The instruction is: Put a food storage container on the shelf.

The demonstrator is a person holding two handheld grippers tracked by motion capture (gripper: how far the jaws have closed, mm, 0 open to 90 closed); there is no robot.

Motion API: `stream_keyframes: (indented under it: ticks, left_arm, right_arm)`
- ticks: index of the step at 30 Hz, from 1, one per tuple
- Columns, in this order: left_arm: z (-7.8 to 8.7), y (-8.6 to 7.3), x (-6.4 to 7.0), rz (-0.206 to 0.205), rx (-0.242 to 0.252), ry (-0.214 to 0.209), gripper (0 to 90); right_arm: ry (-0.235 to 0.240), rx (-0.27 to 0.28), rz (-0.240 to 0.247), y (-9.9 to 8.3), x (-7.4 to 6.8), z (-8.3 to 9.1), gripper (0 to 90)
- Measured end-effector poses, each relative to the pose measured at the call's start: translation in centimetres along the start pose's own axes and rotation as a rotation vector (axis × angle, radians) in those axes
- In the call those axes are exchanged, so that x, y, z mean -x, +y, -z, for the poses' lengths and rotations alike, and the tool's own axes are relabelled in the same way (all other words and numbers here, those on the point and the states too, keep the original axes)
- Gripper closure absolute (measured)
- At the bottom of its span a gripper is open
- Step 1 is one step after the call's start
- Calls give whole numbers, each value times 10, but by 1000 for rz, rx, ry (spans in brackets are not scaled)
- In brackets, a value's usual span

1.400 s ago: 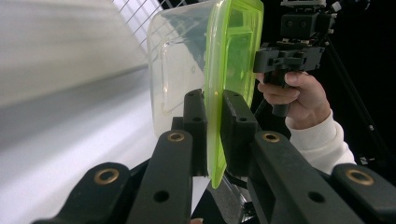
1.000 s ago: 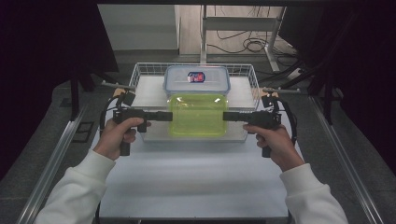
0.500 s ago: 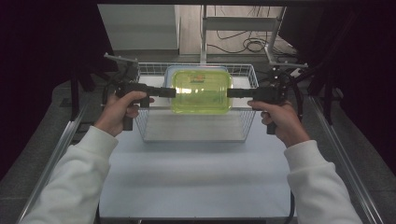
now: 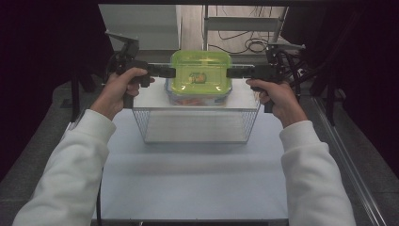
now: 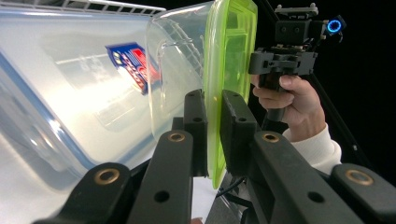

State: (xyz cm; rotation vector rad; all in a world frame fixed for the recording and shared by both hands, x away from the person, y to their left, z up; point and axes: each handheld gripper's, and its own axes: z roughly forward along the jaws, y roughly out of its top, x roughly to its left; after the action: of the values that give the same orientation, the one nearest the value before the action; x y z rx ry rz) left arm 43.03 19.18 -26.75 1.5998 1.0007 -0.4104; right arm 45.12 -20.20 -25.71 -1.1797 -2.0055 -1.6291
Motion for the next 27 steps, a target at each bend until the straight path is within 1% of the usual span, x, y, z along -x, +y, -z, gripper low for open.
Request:
stream_keyframes:
  ticks: [5, 8, 10, 13, 14, 16, 20, 25, 27]
  left_arm:
    - [-3, 4, -11, 21, 0, 8, 821]
    - [-4, 5, -16, 36, 17, -5, 825]
    - [-5, 6, -20, 44, 21, -14, 822]
    - [-7, 8, -25, 67, 31, -19, 811]
    - [-8, 9, -27, 80, 38, -24, 807]
    - [-9, 11, -29, 96, 55, -28, 804]
    - [-10, 13, -35, 117, 70, -36, 796]
    - [-11, 15, -41, 138, 70, -45, 776]
    - [-12, 15, -44, 161, 74, -46, 760]
  right_arm:
    - [-10, 0, -24, 6, 10, -7, 818]
    - [-2, 11, -42, 8, 15, -10, 814]
    - [4, 17, -44, 9, 18, -11, 811]
    - [13, 26, -61, 12, 22, -12, 802]
    - [12, 30, -65, 13, 23, -13, 799]
    - [7, 36, -74, 15, 25, -14, 794]
    - [-5, 45, -87, 19, 28, -18, 781]
    - [-29, 52, -104, 21, 30, -22, 752]
    - [-35, 52, -118, 21, 32, -25, 734]
